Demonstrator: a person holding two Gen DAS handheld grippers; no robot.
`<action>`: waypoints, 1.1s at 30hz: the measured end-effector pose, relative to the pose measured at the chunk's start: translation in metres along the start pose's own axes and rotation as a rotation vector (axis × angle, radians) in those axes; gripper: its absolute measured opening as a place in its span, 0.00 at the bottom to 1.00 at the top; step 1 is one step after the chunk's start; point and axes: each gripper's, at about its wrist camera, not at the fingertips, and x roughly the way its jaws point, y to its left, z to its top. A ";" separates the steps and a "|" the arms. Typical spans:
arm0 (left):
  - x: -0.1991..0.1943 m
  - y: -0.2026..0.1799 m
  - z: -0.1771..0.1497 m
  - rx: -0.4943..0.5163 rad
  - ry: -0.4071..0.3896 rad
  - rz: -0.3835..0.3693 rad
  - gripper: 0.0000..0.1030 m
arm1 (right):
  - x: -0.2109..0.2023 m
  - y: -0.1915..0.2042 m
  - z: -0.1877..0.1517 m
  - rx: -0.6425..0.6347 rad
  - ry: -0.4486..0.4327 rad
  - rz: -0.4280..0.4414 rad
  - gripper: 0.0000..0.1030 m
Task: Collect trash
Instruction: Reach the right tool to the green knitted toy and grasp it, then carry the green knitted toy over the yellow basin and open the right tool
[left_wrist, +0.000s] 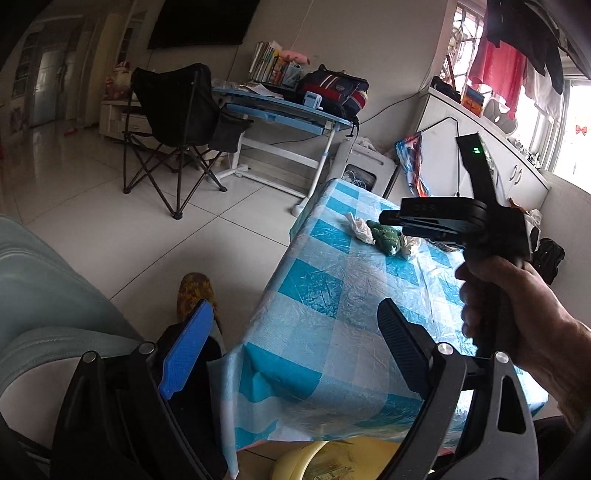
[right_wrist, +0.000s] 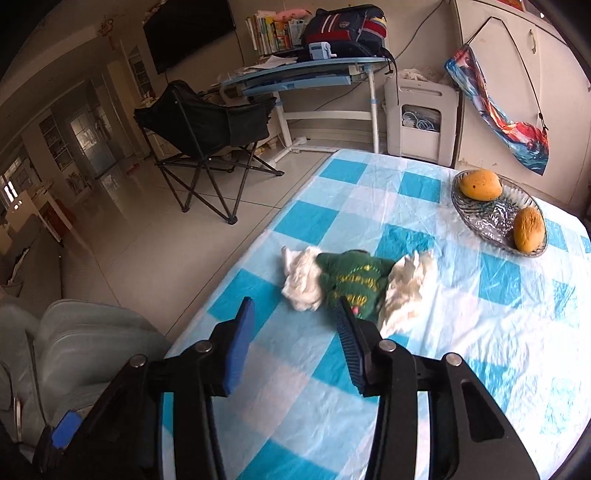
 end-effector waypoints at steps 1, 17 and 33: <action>0.001 0.000 -0.001 0.001 0.000 -0.003 0.84 | 0.008 -0.003 0.003 -0.004 0.011 -0.017 0.43; 0.014 -0.002 0.004 0.004 0.030 0.005 0.85 | -0.046 -0.007 -0.081 -0.200 0.094 -0.027 0.29; 0.028 -0.051 0.000 0.119 0.119 -0.003 0.85 | -0.110 -0.053 -0.149 -0.023 0.007 -0.007 0.28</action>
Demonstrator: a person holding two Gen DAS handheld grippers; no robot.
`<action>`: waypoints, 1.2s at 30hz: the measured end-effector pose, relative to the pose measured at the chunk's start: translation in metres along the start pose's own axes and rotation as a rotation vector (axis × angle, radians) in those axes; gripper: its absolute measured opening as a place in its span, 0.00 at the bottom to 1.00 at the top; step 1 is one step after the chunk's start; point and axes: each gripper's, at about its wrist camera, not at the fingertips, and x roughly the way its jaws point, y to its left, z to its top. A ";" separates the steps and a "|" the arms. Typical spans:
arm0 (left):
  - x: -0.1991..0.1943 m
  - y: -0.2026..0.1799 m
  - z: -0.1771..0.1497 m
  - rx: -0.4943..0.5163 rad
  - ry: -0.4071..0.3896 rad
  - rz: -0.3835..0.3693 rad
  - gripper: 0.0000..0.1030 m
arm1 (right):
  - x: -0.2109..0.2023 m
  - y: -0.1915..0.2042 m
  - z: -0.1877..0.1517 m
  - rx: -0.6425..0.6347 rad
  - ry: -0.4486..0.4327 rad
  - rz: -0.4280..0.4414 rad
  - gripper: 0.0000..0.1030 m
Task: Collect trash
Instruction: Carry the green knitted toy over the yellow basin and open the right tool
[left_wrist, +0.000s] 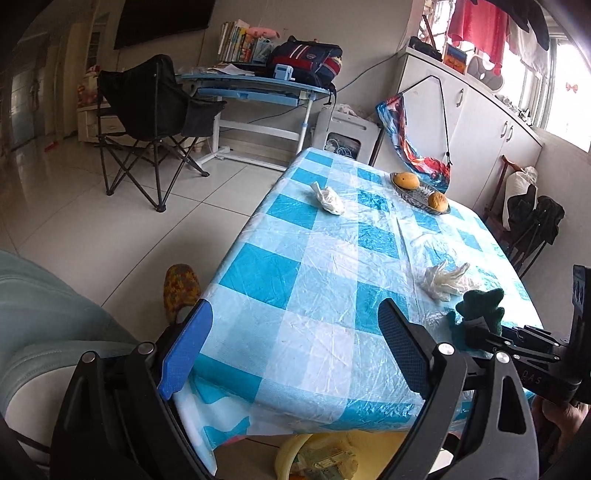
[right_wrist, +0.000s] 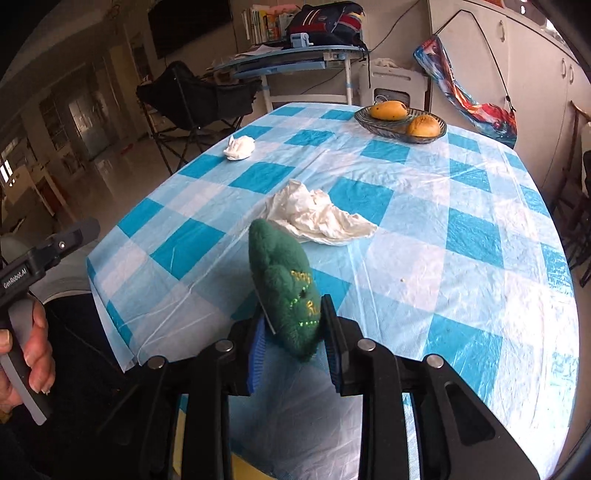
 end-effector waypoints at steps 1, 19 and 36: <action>0.001 -0.001 -0.001 0.004 0.008 0.000 0.85 | 0.000 -0.001 -0.001 0.005 -0.004 0.003 0.28; 0.003 -0.009 -0.025 0.038 0.088 0.013 0.86 | -0.004 -0.006 -0.008 0.067 -0.037 0.057 0.27; -0.032 -0.009 -0.013 0.056 0.043 0.010 0.88 | -0.034 0.007 -0.029 0.133 -0.072 0.136 0.26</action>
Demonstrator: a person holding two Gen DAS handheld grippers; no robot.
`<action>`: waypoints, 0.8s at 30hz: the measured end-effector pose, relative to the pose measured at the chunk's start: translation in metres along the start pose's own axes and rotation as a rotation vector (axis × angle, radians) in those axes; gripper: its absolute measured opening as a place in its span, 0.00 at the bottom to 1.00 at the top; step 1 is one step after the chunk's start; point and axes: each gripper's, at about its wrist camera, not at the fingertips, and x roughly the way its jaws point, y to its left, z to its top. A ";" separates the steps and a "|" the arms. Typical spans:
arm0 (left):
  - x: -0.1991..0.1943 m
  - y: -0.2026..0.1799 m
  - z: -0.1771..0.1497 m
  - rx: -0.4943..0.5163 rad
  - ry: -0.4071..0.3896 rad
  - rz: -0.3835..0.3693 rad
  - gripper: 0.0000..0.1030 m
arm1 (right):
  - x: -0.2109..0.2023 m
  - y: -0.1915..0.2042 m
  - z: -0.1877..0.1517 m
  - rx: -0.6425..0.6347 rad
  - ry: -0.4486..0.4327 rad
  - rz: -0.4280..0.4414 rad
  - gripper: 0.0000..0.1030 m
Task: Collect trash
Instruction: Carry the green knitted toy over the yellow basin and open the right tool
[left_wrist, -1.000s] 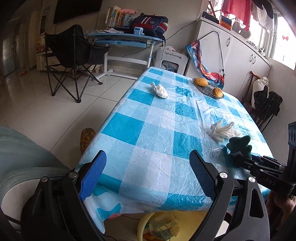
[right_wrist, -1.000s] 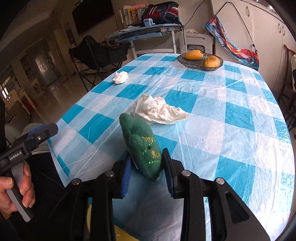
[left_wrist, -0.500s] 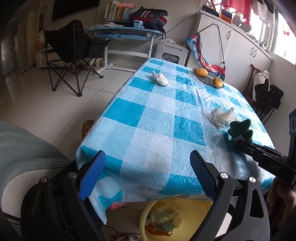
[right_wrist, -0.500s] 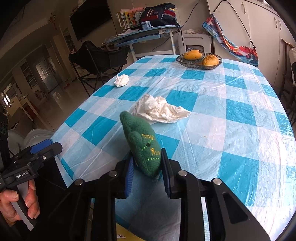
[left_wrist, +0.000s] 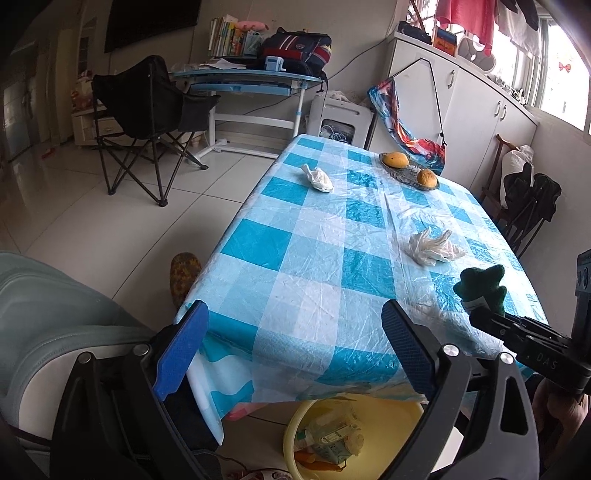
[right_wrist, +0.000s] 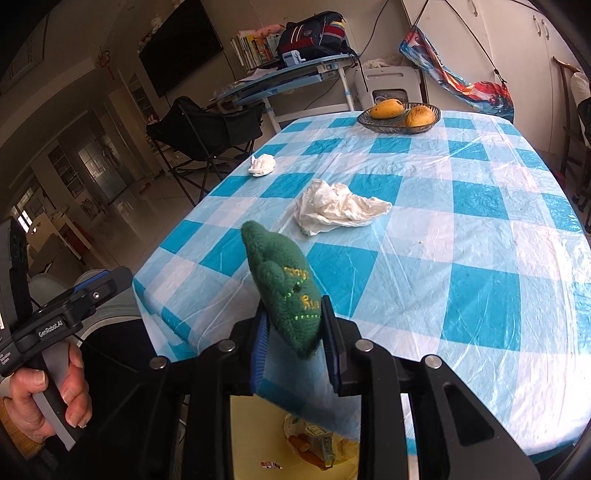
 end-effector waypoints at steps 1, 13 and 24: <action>-0.001 -0.002 0.000 0.005 0.000 -0.001 0.88 | -0.003 0.002 -0.002 0.000 -0.002 0.008 0.26; -0.001 -0.031 -0.003 0.091 0.002 -0.015 0.88 | -0.023 0.033 -0.032 -0.052 0.043 0.099 0.26; 0.005 -0.044 0.004 0.124 -0.001 -0.025 0.89 | -0.014 0.048 -0.052 -0.107 0.144 0.118 0.26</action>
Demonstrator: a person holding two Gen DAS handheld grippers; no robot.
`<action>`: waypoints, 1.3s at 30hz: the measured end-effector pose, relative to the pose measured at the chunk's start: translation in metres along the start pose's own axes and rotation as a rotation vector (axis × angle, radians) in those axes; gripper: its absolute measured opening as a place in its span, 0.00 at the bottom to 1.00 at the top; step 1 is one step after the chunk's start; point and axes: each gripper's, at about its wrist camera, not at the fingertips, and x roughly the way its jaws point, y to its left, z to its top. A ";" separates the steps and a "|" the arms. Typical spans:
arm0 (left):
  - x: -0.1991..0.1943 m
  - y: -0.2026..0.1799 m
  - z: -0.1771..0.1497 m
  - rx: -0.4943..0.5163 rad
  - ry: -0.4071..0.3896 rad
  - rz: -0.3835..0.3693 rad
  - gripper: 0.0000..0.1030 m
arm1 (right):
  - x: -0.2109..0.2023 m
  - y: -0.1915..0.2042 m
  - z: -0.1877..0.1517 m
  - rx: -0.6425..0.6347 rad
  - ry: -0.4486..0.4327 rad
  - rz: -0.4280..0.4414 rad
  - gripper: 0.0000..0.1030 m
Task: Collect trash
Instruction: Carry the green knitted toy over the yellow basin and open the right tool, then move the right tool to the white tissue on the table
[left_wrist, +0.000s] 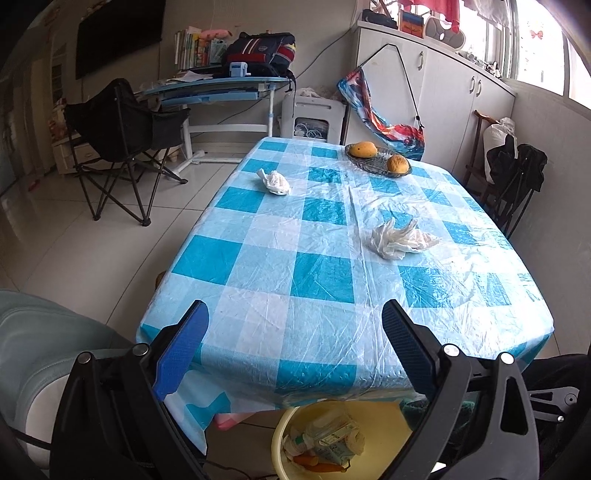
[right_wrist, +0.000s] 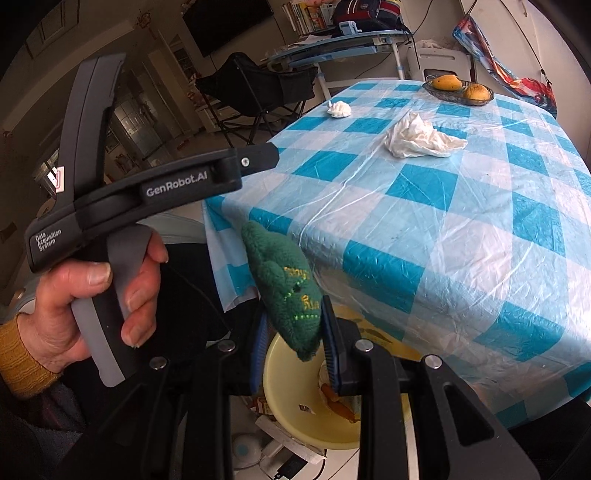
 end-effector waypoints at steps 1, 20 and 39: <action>0.001 -0.001 0.000 0.002 0.001 0.000 0.89 | 0.001 -0.001 0.000 0.004 0.000 0.002 0.26; 0.005 0.013 -0.003 -0.031 0.014 0.013 0.89 | 0.018 -0.002 -0.004 -0.004 0.071 -0.039 0.28; -0.026 0.079 -0.065 -0.151 0.040 0.039 0.90 | -0.011 0.023 0.027 -0.085 -0.177 -0.128 0.57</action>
